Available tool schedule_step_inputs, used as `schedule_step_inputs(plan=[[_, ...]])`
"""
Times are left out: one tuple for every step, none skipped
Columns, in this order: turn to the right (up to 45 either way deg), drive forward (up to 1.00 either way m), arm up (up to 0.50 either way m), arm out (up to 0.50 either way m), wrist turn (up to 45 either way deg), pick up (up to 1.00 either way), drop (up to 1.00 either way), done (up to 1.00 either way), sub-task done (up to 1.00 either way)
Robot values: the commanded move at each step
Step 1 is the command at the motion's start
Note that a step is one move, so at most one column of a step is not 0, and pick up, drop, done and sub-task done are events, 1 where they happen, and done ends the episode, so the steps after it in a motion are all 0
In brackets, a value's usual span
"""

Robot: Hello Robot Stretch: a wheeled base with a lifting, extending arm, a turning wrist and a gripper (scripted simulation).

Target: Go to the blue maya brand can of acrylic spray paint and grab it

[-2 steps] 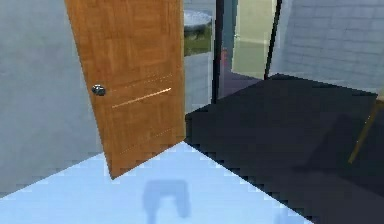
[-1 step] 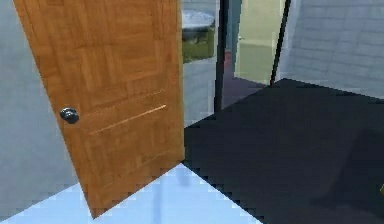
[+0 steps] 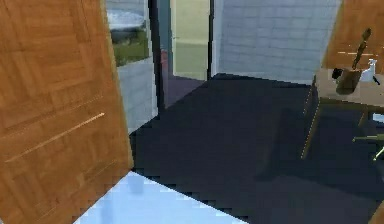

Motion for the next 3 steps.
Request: schedule_step_inputs(plan=[[0.0,1.0,0.0,0.0,0.0,0.0,0.0,0.0,0.0],[0.0,1.0,0.0,0.0,0.0,0.0,0.0,0.0,0.0],[3.0,0.0,0.0,0.0,0.0,0.0,0.0,0.0,0.0]])
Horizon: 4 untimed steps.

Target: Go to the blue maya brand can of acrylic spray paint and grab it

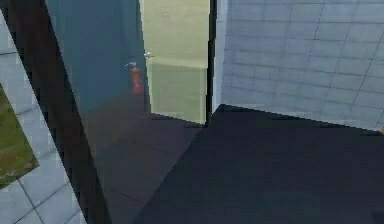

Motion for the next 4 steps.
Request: schedule_step_inputs(plan=[[0.0,0.7,0.0,0.0,0.0,0.0,0.0,0.0,0.0],[30.0,0.0,0.0,0.0,0.0,0.0,0.0,0.0,0.0],[0.0,0.05,0.0,0.0,0.0,0.0,0.0,0.0,0.0],[-42.0,0.0,0.0,0.0,0.0,0.0,0.0,0.0,0.0]])
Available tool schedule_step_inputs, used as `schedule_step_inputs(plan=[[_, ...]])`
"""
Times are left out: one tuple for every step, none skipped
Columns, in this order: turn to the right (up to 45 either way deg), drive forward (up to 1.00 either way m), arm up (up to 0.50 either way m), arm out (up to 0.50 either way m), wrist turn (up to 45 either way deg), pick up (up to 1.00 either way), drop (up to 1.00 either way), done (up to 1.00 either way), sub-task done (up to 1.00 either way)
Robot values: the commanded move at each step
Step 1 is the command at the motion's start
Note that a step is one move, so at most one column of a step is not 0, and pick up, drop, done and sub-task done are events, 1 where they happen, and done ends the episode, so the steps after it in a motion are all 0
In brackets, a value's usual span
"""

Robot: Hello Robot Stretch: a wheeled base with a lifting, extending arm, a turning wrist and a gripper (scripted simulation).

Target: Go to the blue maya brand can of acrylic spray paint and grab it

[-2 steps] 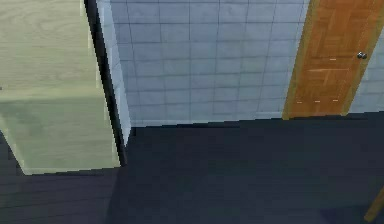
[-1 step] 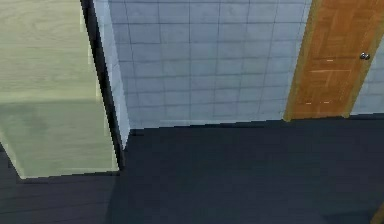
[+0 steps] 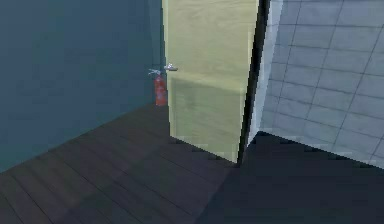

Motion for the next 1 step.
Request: schedule_step_inputs(plan=[[0.0,0.4,0.0,0.0,0.0,0.0,0.0,0.0,0.0]])
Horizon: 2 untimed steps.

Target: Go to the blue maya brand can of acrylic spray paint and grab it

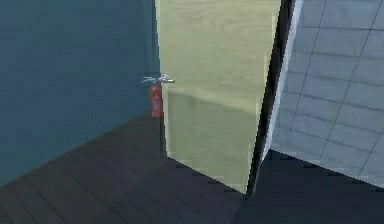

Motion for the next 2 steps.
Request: schedule_step_inputs(plan=[[-27.0,0.0,0.0,0.0,0.0,0.0,0.0,0.0,0.0],[0.0,0.95,0.0,0.0,0.0,0.0,0.0,0.0,0.0]])
